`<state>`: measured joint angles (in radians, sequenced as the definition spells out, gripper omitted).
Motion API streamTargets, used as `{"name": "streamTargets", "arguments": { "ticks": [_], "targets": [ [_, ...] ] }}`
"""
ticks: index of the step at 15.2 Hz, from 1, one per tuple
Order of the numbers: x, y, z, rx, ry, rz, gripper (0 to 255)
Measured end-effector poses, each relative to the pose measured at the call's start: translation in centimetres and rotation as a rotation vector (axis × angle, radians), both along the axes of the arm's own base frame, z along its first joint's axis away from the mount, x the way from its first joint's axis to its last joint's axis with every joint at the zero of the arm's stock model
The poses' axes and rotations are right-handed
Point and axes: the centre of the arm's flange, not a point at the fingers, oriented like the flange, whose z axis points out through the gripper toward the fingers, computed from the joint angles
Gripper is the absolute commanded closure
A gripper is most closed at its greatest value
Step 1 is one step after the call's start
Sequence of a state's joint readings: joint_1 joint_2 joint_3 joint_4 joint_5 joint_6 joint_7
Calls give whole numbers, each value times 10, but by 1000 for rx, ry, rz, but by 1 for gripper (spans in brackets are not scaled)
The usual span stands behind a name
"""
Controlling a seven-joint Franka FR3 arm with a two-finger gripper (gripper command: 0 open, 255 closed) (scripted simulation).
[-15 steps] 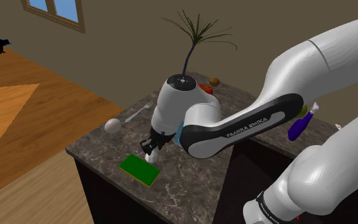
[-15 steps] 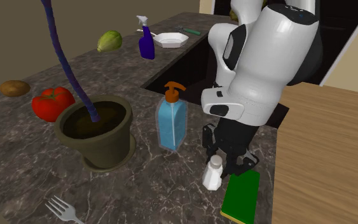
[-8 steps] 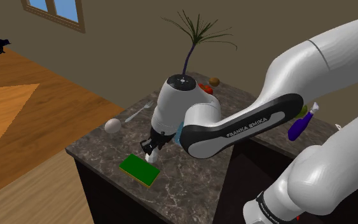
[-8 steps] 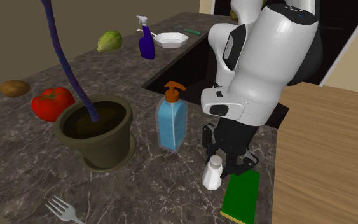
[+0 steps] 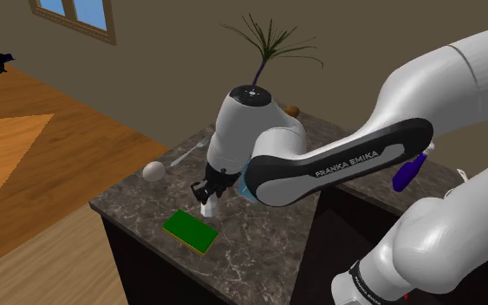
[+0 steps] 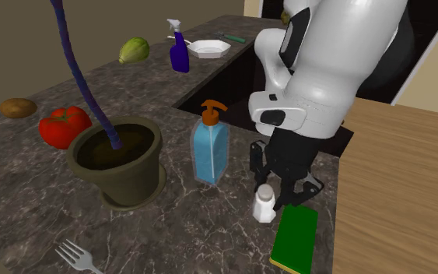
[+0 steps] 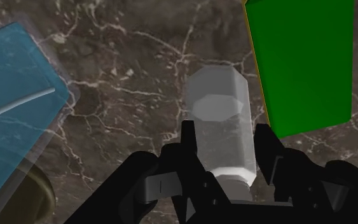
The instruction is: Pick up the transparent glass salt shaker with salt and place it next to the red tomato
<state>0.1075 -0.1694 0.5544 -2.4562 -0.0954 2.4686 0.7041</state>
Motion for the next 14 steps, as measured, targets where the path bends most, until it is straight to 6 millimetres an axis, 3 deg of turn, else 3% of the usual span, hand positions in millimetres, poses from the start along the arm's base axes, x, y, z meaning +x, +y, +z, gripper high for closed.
{"name": "streamTargets", "arguments": {
  "ticks": [14],
  "targets": [
    [0, -2, 73, 0, 0, 0, 255]
  ]
}}
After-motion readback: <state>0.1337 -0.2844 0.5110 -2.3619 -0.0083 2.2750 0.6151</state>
